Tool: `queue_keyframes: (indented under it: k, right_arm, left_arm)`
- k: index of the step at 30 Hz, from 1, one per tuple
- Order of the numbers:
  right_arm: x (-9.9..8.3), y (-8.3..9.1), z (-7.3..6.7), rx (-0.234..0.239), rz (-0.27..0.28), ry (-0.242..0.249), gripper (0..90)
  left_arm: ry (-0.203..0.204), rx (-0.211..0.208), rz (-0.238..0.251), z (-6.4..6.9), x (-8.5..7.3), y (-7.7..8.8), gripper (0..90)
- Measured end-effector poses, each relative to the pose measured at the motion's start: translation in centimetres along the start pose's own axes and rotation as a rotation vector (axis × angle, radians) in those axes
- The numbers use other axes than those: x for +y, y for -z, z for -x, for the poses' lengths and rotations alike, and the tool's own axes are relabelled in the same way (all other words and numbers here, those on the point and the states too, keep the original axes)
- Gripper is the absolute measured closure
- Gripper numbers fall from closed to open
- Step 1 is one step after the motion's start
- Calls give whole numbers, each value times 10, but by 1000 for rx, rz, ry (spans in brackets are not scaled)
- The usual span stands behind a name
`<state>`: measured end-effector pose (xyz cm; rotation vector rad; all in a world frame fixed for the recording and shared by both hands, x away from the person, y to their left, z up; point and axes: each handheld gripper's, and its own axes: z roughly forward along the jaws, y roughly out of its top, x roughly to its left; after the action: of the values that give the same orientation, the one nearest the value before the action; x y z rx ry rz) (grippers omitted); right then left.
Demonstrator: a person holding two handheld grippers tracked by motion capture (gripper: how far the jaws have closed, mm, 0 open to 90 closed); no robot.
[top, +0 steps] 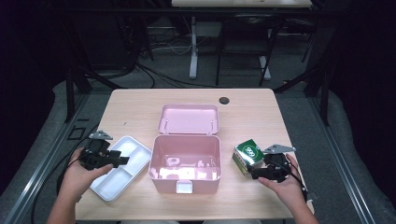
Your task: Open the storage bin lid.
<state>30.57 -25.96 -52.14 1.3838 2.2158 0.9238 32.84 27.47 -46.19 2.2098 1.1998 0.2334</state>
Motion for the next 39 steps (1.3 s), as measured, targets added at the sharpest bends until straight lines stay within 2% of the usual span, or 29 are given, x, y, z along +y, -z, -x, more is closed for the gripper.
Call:
queue_keyframes:
  k: [2, 3, 6, 7, 8, 10, 14, 17, 18, 19, 20, 22, 24, 26, 31, 39]
  right_arm:
    - [2, 2, 0, 12, -7, 5, 132]
    - [3, 4, -1, -13, -15, 8, 132]
    - [8, 8, -1, 0, -19, 18, 131]
    - [10, 9, -1, 27, -19, 20, 131]
    - [13, 11, -2, 17, -36, 21, 131]
    - [20, 12, -2, 28, -62, 33, 131]
    - [35, 9, -5, 39, -153, 64, 131]
    - [47, 5, -5, 67, -208, 87, 131]
    - [51, 5, -6, 12, -237, 103, 131]
    - [54, 1, -3, 100, -241, 91, 131]
    - [58, 1, -5, 46, -266, 103, 131]
    - [64, -2, -5, 36, -288, 110, 131]
    - [71, -6, -4, 39, -331, 105, 130]
    - [75, -10, -4, 29, -355, 102, 129]
    - [82, -21, -2, 35, -419, 80, 123]
    - [96, -36, -4, 26, -523, 86, 115]
  left_arm:
    - [5, -1, 1, 0, 0, 0, 528]
    - [5, 0, 1, 0, 0, 0, 528]
    - [5, -2, 4, 0, 0, 1, 528]
    - [5, -2, 5, 0, 0, 1, 528]
    - [5, -1, 5, 0, 0, 1, 528]
    - [6, -2, 5, 0, 0, 1, 528]
    - [3, -1, 0, 0, 0, 0, 528]
    - [2, -2, -1, 1, 0, 0, 528]
    - [4, -4, -2, 1, 0, 0, 528]
    - [3, -5, -2, 1, 1, 0, 528]
    - [0, -6, -2, 1, 1, 0, 528]
    - [-2, -5, -3, 1, 1, -1, 528]
    - [-10, -8, -3, 1, 1, -2, 528]
    - [-14, -8, -7, 2, 1, -2, 528]
    - [-15, -8, -7, 2, 1, -3, 528]
    - [-15, -8, -8, 2, 1, -4, 528]
